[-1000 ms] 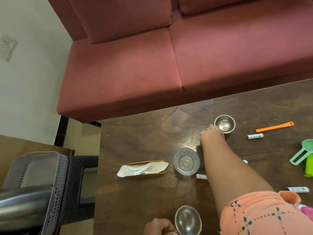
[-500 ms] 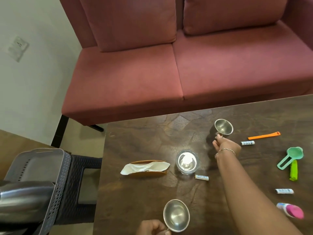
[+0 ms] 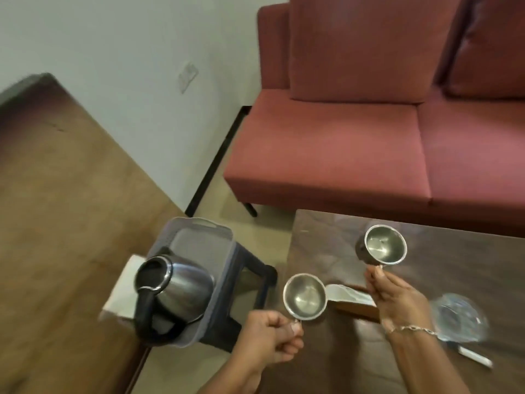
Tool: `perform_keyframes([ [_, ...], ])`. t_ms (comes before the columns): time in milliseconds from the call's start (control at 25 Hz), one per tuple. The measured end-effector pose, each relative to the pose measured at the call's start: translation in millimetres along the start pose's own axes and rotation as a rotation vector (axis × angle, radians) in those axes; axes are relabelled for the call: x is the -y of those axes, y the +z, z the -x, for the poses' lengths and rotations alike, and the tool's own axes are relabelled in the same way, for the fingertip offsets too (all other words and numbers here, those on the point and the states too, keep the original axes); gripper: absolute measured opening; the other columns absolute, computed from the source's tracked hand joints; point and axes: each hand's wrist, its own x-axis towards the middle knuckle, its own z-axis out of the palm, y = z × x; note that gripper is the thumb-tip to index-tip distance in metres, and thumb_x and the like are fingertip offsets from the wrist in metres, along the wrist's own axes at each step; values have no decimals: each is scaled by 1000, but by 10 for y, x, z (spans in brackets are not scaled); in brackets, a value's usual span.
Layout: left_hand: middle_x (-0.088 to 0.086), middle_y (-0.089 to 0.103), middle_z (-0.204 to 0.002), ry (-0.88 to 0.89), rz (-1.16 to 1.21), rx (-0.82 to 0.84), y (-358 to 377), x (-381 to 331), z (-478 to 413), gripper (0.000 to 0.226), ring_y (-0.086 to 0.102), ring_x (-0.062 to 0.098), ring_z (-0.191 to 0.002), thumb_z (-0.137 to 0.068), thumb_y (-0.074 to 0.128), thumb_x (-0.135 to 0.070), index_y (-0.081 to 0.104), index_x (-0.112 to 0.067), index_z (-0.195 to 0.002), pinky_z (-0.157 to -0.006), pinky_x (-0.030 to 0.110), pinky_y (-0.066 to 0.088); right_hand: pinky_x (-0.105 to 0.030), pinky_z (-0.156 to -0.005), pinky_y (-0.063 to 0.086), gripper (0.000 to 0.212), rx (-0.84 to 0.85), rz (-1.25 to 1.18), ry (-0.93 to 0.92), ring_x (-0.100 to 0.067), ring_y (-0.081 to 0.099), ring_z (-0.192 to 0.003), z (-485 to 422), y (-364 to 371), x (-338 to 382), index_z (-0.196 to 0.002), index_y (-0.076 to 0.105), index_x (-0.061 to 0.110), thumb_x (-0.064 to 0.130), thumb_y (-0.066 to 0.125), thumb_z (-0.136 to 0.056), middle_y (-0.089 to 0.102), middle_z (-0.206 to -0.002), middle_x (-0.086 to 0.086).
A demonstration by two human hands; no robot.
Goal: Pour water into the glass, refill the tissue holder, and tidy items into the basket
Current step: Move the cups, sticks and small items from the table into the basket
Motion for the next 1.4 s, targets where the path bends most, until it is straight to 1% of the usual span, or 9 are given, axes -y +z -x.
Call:
perform_keyframes([
  [200,8,66,-64,76,-12,-137,-1270,-517,-89,13,61,12,-56,-87,60,-7,64,-5,-74,-57,21,54,-16,-65,56,11,162,98,114,-9,69,-64,213,1050,-888,-83,64,-1,-7,54,-83,72,-62,0],
  [360,13,68,-72,100,1,-222,-2317,-827,-409,9,64,19,-65,-86,62,-9,66,-2,-81,-64,27,57,-19,-70,55,11,293,365,127,-17,66,-76,75,1794,-1456,-78,68,2,-5,60,-80,71,-70,-5],
  [520,17,67,-77,62,102,-323,-3071,-750,-925,12,64,22,-67,-86,62,-11,65,0,-83,-61,26,57,-24,-76,51,15,414,622,150,-24,59,-81,-356,2369,-1864,-67,69,7,-3,65,-77,66,-73,-11],
  [600,17,66,-77,2,177,-344,-3341,-594,-1239,13,64,22,-68,-87,61,-11,64,1,-83,-57,25,57,-20,-67,49,14,469,757,135,-24,54,-77,-644,2605,-2084,-66,69,7,-3,66,-76,63,-71,-11],
  [800,15,64,-78,-172,359,-333,-3584,-123,-1799,13,63,21,-71,-89,59,-12,63,-2,-81,-60,29,56,-12,-56,51,3,563,973,161,-15,58,-60,-1199,3011,-2559,-78,66,-4,-6,67,-76,64,-58,-7],
  [960,7,65,-78,-267,421,-331,-3710,120,-2134,15,59,15,-73,-91,56,-17,62,-10,-79,-81,38,48,-13,-55,53,11,604,1076,213,-1,60,-46,-1476,3198,-3021,-70,68,3,-6,66,-76,65,-45,6],
  [1120,-3,69,-57,-392,430,-273,-3704,293,-2360,15,60,10,-70,-89,57,-21,63,-16,-75,-64,28,43,-14,-58,52,17,631,1161,222,-6,59,-53,-1637,3267,-3343,-63,69,9,-2,68,-76,65,-46,7],
  [1240,-1,68,-51,-412,462,-301,-3676,399,-2461,13,62,10,-60,-86,60,-18,64,-14,-74,-55,24,46,-19,-60,49,3,604,1177,189,-13,55,-57,-1716,3291,-3489,-73,70,1,-1,70,-75,63,-47,5],
  [1400,2,66,-46,-359,534,-343,-3635,501,-2549,8,63,8,-41,-83,65,-9,64,-6,-75,-46,17,52,-21,-63,44,15,563,1204,124,-12,50,-58,-1747,3285,-3549,-89,68,-8,-1,70,-75,59,-60,-3],
])
